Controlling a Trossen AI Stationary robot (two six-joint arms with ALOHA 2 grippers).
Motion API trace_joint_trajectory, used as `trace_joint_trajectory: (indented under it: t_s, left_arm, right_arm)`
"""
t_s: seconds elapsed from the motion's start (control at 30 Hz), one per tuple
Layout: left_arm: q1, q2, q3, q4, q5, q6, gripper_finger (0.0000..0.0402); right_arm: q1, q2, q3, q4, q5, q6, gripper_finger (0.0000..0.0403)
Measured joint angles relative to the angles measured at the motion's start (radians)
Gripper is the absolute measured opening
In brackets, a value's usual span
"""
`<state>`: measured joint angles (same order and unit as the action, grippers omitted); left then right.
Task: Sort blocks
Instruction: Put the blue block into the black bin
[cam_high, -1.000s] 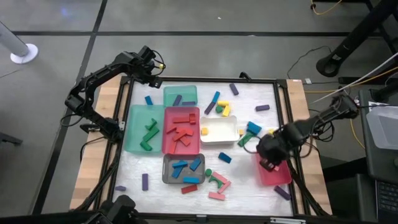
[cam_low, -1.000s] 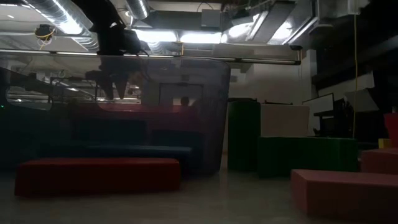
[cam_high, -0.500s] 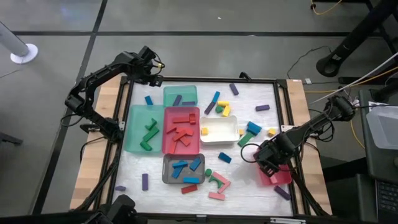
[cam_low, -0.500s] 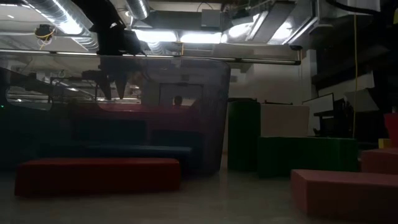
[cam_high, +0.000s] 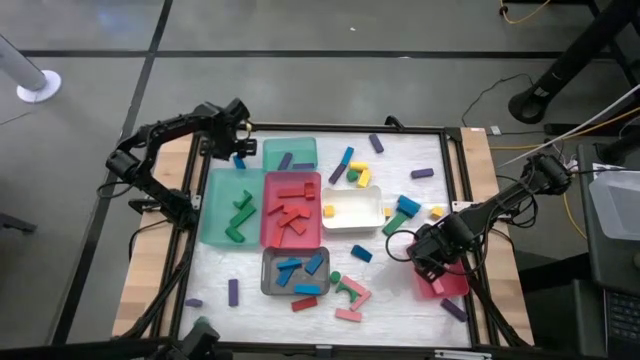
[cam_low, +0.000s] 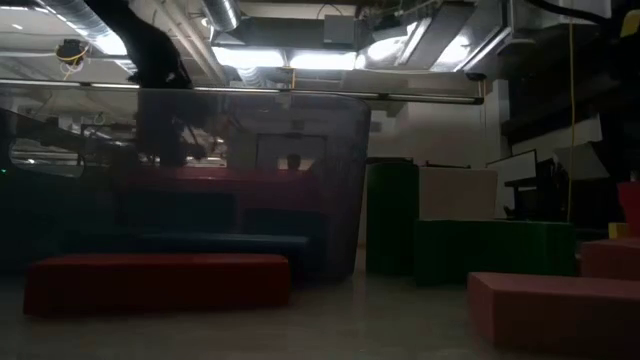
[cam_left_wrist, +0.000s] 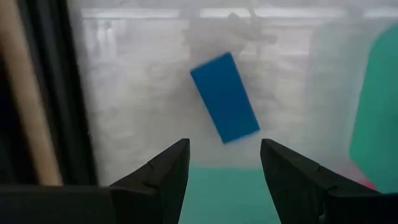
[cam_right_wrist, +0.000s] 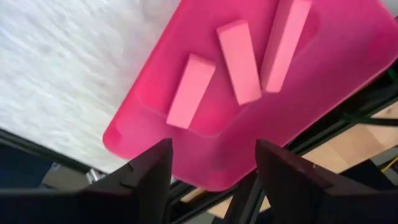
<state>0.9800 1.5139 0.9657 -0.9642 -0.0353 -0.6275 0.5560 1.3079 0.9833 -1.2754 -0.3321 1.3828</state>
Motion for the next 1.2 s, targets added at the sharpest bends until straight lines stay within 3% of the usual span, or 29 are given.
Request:
trace_joint_trajectory:
  t_s: [0.27,0.83,0.97,1.2]
  left_arm:
    - [0.038,0.0,-0.098,0.162,0.005,-0.075,0.0186]
    - [0.041,0.001,-0.109,0.231,0.008,-0.18,0.0186]
    - [0.039,0.035,-0.109,0.24,0.058,-0.208,0.0186]
    - [0.033,0.122,-0.105,0.255,0.06,-0.237,0.0186]
  right_arm:
    - [0.0,0.0,0.0,0.008,0.022,0.0,0.0229]
    - [0.0,0.0,0.0,0.133,0.034,0.01,0.0229]
    - [0.0,0.0,0.0,0.164,0.072,0.05,0.0229]
    - [0.0,0.0,0.0,0.198,0.088,0.061,0.0229]
